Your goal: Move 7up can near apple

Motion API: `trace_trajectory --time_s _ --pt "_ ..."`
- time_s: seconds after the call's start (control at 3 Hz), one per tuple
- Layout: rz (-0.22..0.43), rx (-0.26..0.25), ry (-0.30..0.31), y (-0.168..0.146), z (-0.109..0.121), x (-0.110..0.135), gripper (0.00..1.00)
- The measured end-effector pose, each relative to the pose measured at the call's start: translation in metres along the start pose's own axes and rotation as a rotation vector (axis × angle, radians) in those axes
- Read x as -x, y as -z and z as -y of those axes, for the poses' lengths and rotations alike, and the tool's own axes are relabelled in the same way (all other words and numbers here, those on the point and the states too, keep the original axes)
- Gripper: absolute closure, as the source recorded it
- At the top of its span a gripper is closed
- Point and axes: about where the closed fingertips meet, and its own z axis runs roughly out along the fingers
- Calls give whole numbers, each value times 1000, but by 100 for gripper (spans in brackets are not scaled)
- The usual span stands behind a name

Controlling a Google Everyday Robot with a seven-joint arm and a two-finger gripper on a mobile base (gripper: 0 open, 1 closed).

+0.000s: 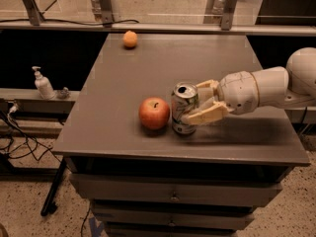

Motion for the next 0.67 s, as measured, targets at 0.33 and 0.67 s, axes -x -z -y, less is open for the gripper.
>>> trace_trajectory --time_s 0.33,0.67 --pt "-34 9 42 -3 -1 -2 51" --pt "-54 10 69 -3 0 -3 28"
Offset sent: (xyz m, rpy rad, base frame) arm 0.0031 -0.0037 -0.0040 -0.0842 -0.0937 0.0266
